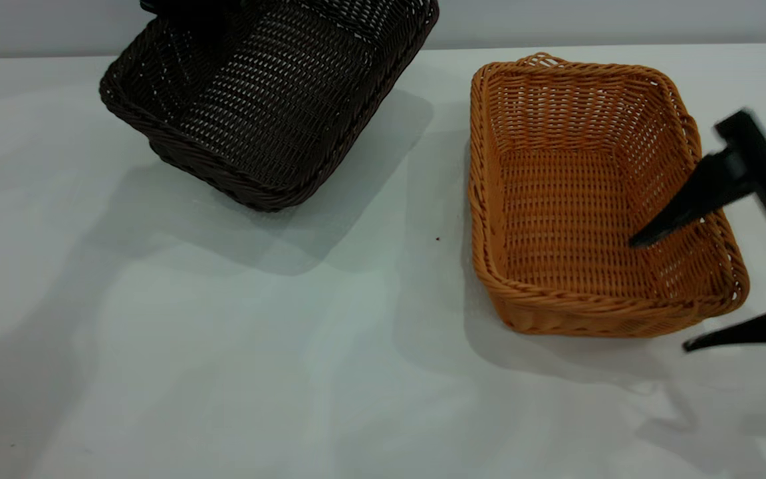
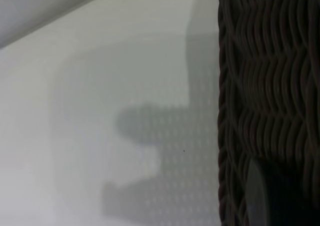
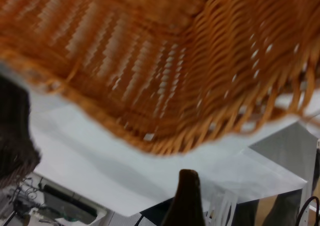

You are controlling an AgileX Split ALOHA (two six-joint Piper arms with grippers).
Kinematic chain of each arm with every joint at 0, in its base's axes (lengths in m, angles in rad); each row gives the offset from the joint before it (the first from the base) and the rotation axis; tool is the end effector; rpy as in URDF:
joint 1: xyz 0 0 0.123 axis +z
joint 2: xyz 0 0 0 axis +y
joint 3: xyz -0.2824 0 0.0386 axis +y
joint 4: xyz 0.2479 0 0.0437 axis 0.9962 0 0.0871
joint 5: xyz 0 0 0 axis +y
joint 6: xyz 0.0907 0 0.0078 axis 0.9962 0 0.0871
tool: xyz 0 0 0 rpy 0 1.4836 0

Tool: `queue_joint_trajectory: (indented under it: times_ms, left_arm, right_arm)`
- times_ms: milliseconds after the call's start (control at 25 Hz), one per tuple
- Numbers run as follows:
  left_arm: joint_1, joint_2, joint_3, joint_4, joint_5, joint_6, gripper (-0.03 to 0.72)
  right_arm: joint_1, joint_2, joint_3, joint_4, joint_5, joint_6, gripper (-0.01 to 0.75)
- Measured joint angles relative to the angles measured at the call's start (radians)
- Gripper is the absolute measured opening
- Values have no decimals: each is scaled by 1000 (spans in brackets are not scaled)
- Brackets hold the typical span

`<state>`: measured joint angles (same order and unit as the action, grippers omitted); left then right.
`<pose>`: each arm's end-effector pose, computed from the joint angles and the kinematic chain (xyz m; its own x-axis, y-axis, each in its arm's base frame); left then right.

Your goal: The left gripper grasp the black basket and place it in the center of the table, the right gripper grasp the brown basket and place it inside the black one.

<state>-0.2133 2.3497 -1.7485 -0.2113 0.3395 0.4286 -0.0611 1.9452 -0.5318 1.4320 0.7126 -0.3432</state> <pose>0.5021 -0.1153 0.1246 -0.6547 0.3735 -0.6572 0.4159 0.9040 0.0995 0.2331 0.0449 0.0650 -0.5268 0.6926 0.4928 0.8392 0.3318 0.4308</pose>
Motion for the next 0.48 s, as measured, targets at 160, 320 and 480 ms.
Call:
queue_joint_trajectory:
  times_ms: [160, 320, 480]
  left_arm:
    - [0, 0, 0, 0, 1, 0, 77]
    - [0, 0, 0, 1, 5, 1, 77]
    - [0, 0, 0, 1, 15, 1, 77]
  right_arm:
    - [52, 116, -61, 61, -24, -90, 583]
    - [63, 195, -118, 68, -78, -141, 563]
    - [63, 226, -123, 66, -126, -158, 382]
